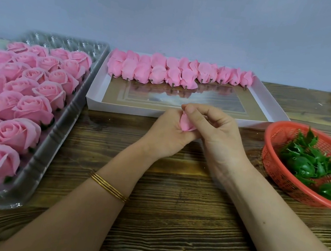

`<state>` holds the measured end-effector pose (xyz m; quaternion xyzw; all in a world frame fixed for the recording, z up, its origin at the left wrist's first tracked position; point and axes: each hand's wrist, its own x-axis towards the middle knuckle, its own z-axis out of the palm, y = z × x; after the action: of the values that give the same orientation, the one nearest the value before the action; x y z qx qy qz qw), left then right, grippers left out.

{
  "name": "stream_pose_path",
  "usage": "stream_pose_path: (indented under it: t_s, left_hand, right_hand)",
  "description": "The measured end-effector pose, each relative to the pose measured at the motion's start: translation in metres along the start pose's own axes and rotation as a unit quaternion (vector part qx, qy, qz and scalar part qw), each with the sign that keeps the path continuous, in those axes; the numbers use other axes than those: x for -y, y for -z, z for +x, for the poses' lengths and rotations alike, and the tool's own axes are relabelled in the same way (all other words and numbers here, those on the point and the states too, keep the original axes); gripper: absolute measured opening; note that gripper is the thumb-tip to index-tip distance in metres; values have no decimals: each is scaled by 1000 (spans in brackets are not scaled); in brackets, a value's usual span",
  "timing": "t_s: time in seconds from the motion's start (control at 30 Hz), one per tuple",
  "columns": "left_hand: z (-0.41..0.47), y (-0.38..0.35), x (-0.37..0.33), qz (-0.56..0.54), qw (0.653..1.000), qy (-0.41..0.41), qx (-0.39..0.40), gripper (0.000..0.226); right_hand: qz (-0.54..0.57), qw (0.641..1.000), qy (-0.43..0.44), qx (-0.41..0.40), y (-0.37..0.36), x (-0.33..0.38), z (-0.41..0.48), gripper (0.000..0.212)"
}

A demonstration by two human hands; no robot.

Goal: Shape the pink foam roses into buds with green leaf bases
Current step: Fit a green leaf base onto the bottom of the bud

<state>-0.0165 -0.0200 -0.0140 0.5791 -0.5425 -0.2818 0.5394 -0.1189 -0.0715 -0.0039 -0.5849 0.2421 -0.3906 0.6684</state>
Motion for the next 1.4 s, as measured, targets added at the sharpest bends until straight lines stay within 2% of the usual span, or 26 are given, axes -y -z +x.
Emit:
stream_pose_path:
  t_s: [0.1,0.2,0.23,0.4,0.6,0.77,0.83,0.87,0.97,1.03,1.17,1.23,1.4]
  left_hand:
    - [-1,1,0,-14,1000,1,1,37]
    - [0,-1,1,-27,1000,3,-10,14]
    - [0,-1,0,-31,999,3,-12,14]
    - [-1,0,0,-52,998,29,-5,38]
    - [-3,-1,-4,-90,995,38,-15,7]
    - [-2,1,-4,-74,995,57,-26,13]
    - [-2,1,-3,-63,996,53,-25,7]
    - [-3,1,-4,-63,996,49,-27,3]
    - [-2,-3,-1,-49,998,40,-30,15]
    - [-1,-5,1,-31,999,37,-18,19]
    - [-1,-7,3,15,1000,15,2,11]
    - [1,-8,3,31,999,-6,-7,15]
    - [1,-10,2,95,995,-43,4,15]
  right_hand:
    - [-2,1000,9,7,0,-1,0,24]
    - [-10,1000,20,10,0,-2,0,26]
    - [-13,1000,21,11,0,-2,-1,26]
    - [-19,999,12,27,1,-2,-2,25]
    - [-54,997,25,43,-1,-3,-2,29]
    - [-115,991,12,74,0,-3,-2,40]
    - [-138,987,8,79,2,-1,-2,44]
    - [-133,988,6,75,3,2,-2,43]
    - [-62,998,12,23,4,6,0,27]
    - [-58,997,38,-13,3,7,1,20]
    - [-149,984,98,-11,1,2,1,16]
    - [-204,971,123,-6,1,-2,1,18]
    - [-263,954,142,13,1,-12,0,12]
